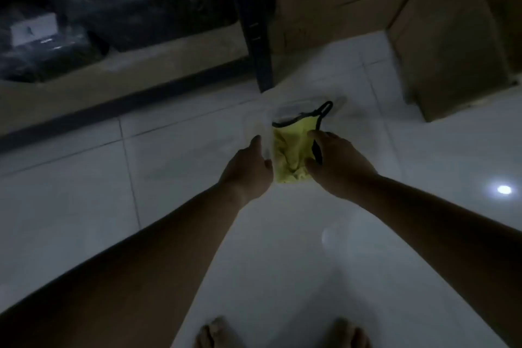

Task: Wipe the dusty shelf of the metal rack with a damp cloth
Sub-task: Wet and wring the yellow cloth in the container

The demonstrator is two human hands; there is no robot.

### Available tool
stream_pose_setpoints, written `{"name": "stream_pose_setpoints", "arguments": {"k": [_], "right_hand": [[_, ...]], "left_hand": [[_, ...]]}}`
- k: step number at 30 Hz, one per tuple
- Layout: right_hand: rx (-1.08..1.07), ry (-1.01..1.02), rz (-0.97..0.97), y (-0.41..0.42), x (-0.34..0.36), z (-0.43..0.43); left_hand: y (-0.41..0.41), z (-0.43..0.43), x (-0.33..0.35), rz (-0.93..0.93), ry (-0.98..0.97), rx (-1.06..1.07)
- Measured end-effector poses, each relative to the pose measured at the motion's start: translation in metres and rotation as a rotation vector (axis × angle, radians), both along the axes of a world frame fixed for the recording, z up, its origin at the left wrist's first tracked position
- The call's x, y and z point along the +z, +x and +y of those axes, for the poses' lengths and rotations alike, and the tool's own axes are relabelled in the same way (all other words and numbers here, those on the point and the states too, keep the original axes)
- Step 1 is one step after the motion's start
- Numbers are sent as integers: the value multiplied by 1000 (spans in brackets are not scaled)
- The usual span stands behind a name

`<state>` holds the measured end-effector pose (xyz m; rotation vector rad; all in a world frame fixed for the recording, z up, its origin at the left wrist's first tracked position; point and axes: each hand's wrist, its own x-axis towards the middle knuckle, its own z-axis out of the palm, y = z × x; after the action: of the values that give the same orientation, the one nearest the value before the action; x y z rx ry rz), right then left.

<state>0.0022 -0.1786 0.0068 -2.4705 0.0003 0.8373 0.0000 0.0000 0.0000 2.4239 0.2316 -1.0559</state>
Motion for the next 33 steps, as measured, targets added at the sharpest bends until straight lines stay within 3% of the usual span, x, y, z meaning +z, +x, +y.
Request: {"name": "stream_pose_setpoints", "arguments": {"k": [7,11,14,17,20,22,25,30,33], "right_hand": [[122,-448,-175,6,-43,20],[51,-377,-140,-1,-58,29],[-25,-265,-245,-4,-57,33],[43,-426,-378,0,-53,27],[118,-593,-268,1,-57,23],[97,-592,-208,-3,-67,29],[51,-638,-317,-2,-78,34],[224,-489,-347,-1,-78,32],[43,-145,-306,-1,-48,26]], "left_hand": [[4,0,-34,-6,-66,58],[2,-4,-38,-4,-182,220],[4,-5,-41,-18,-184,280],[8,-4,-43,-49,-145,261],[10,-6,-41,-82,-113,199],[10,-6,-41,-87,-121,202],[9,-6,-41,-74,-147,232],[9,-3,-38,-41,-179,273],[10,-1,-32,-15,-183,256]]}}
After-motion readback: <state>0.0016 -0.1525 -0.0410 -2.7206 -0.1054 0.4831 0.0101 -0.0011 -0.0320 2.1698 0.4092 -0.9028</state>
